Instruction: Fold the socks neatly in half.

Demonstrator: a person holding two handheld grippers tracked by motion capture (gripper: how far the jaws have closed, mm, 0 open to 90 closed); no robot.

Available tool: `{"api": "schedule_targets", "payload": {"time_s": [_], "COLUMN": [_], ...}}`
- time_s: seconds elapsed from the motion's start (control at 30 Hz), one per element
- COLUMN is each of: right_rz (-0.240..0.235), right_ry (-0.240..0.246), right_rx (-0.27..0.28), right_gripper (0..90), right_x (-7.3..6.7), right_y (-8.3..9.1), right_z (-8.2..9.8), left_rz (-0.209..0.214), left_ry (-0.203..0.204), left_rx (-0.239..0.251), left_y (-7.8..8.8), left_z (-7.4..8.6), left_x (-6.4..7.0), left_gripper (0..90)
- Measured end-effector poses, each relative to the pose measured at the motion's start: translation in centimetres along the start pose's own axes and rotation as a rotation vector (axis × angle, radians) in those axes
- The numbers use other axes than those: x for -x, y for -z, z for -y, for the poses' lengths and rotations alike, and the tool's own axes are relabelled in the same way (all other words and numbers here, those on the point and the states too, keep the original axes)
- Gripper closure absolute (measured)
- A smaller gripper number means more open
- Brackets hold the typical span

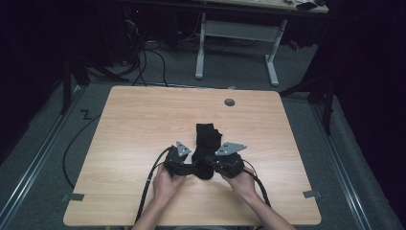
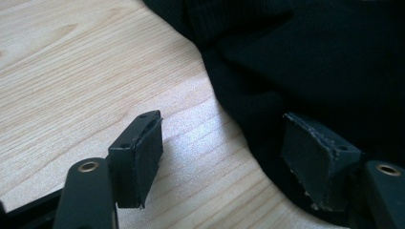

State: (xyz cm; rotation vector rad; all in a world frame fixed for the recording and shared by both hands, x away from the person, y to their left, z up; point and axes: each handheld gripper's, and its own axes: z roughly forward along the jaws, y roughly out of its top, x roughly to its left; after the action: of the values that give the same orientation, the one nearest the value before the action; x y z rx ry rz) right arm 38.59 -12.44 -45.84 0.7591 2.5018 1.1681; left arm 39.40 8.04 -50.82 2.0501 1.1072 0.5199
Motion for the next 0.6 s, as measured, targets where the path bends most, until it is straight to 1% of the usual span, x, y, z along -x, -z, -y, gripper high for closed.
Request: {"api": "schedule_targets", "payload": {"time_s": [0.03, 0.07, 0.13, 0.17, 0.2, 0.23, 0.27, 0.3, 0.33, 0.37, 0.43, 0.47, 0.5, 0.53, 0.57, 0.6], "right_rz": [0.000, -0.008, -0.026, -0.035, -0.039, -0.059, -0.059, -0.062, -0.059, -0.059, -0.046, -0.030, -0.030, -0.026, -0.022, -0.016], "right_ry": [0.000, -0.006, -0.032, -0.043, -0.048, -0.064, -0.064, -0.075, -0.078, -0.078, -0.084, -0.082, -0.082, -0.081, -0.080, -0.078], "right_rx": [0.000, -0.018, -0.060, -0.079, -0.086, -0.079, -0.079, -0.072, -0.038, -0.038, -0.002, 0.007, 0.007, 0.004, -0.003, -0.021], "right_gripper": [84.6, 84.1, 80.6, 77.3, 75.6, 71.3, 71.3, 69.7, 68.8, 68.8, 69.0, 70.4, 70.4, 71.0, 71.9, 73.3], "right_x": [0.0, -0.1, 0.0, 0.2, 0.3, 0.6, 0.6, 0.7, 0.8, 0.8, 1.1, 1.3, 1.3, 1.4, 1.5, 1.7], "right_y": [0.0, -0.4, -1.8, -2.4, -2.7, -2.8, -2.8, -2.6, -1.9, -1.9, -1.0, -0.5, -0.5, -0.5, -0.5, -0.9], "right_z": [0.0, 0.3, 1.3, 1.8, 2.1, 2.5, 2.5, 2.5, 2.3, 2.3, 2.1, 1.9, 1.9, 1.9, 1.9, 2.0], "left_rz": [0.000, 0.004, 0.013, 0.016, 0.021, 0.029, 0.029, 0.029, 0.029, 0.033, 0.043, 0.052, 0.052, 0.054, 0.055, 0.060], "left_ry": [0.000, 0.001, -0.007, -0.007, -0.003, 0.000, 0.000, -0.001, 0.000, -0.001, -0.007, -0.026, -0.026, -0.035, -0.044, -0.048], "left_rx": [0.000, 0.002, -0.002, -0.005, -0.007, -0.013, -0.013, -0.007, 0.001, 0.014, 0.029, 0.035, 0.035, 0.036, 0.037, 0.042], "left_y": [0.0, 0.0, 0.2, 0.2, 0.3, 0.6, 0.6, 0.8, 1.0, 1.3, 1.7, 2.0, 2.0, 2.1, 2.1, 2.2], "left_z": [0.0, 0.0, 0.1, 0.1, 0.1, 0.1, 0.1, 0.1, 0.1, 0.0, -0.1, -0.3, -0.3, -0.4, -0.4, -0.5], "left_x": [0.0, 0.0, 0.0, 0.0, 0.0, 0.0, 0.0, 0.0, 0.1, 0.2, 0.5, 0.8, 0.8, 1.0, 1.1, 1.1], "left_gripper": [30.8, 30.8, 31.0, 31.5, 31.8, 32.4, 32.6, 32.6, 33.9, 33.9, 35.4, 36.9, 37.4, 37.4, 37.8, 38.4]}}
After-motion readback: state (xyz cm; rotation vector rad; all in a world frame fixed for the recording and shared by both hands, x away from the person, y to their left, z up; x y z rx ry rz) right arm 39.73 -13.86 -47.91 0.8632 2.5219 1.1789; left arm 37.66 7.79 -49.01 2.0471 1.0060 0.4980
